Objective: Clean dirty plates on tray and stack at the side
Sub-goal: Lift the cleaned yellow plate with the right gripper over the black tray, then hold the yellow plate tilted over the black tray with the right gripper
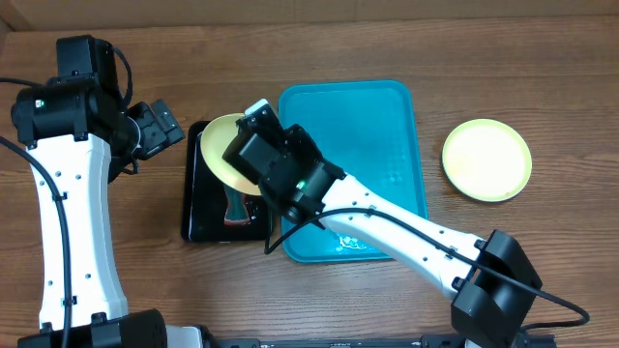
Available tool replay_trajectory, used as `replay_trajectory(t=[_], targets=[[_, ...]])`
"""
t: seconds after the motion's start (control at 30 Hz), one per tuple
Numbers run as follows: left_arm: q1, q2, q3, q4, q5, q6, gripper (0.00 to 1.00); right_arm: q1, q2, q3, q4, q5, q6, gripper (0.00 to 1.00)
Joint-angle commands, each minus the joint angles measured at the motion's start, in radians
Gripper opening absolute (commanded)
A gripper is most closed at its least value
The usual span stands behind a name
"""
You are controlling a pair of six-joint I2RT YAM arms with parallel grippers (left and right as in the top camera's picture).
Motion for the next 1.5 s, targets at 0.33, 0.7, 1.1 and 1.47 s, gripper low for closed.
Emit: replay_trajectory(t=[0.33,0.7,1.1,1.47], targets=[[0.002,-0.001,0.017,0.001,0.001,0.008,1.0,0.134,-0.008,0.02,0.048,0.32,-0.057,0.04],[0.002,-0.001,0.017,0.001,0.001,0.008,1.0,0.146,-0.008,0.02,0.048,0.32,-0.057,0.04],[0.002,-0.001,0.017,0.001,0.001,0.008,1.0,0.146,-0.008,0.02,0.048,0.32,-0.057,0.04],[0.002,-0.001,0.017,0.001,0.001,0.008,1.0,0.146,-0.008,0.02,0.048,0.32,-0.057,0.04]])
